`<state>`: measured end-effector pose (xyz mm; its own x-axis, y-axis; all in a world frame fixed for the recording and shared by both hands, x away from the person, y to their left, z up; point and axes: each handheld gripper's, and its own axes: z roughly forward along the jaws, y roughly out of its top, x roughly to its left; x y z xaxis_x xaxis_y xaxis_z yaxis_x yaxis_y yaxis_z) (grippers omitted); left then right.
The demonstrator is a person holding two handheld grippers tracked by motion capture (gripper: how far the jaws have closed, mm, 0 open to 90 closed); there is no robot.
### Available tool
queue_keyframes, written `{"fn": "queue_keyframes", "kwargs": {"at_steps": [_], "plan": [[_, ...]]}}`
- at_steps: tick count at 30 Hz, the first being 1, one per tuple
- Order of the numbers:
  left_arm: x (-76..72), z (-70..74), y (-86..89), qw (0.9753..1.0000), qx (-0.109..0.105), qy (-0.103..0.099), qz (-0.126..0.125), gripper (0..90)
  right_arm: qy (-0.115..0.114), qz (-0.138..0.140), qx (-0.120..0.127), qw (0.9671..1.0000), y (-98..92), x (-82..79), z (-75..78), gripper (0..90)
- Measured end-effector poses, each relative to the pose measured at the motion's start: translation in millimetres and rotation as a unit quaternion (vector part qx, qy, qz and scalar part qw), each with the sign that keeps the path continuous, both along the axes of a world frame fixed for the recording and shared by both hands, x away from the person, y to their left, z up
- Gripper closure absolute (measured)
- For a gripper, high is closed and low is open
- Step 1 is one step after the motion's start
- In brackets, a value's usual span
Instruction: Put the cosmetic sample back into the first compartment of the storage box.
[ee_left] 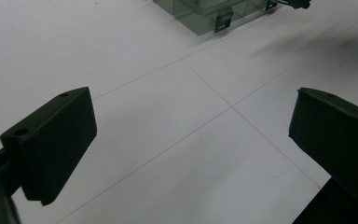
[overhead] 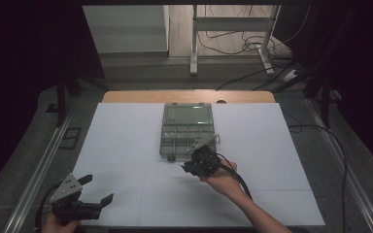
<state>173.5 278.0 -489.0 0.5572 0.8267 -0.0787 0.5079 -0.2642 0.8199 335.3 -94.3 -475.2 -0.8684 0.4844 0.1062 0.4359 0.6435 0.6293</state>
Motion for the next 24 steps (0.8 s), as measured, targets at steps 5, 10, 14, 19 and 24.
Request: {"fn": "queue_keyframes", "kwargs": {"at_steps": [5,10,14,19,24], "plan": [[0.1,-0.1,0.1,1.0000,-0.002,0.001,0.001,1.3,-0.002,-0.003,0.000,1.0000,4.0,6.2,1.0,80.3],[0.2,-0.1,0.5,1.0000,-0.002,0.001,0.002,1.3,-0.009,-0.011,0.005,0.9999,7.9,14.6,3.2,80.3],[0.3,-0.2,0.6,1.0000,-0.002,0.001,0.002,1.3,-0.012,-0.015,0.006,0.9998,9.3,19.2,4.0,80.3],[0.4,-0.2,0.9,1.0000,-0.004,0.002,0.002,1.3,-0.020,-0.021,0.006,0.9996,12.7,27.4,6.0,80.3],[0.5,-0.2,1.2,1.0000,-0.005,0.002,0.003,1.3,-0.020,-0.027,0.011,0.9994,15.7,33.3,6.8,80.3]]}}
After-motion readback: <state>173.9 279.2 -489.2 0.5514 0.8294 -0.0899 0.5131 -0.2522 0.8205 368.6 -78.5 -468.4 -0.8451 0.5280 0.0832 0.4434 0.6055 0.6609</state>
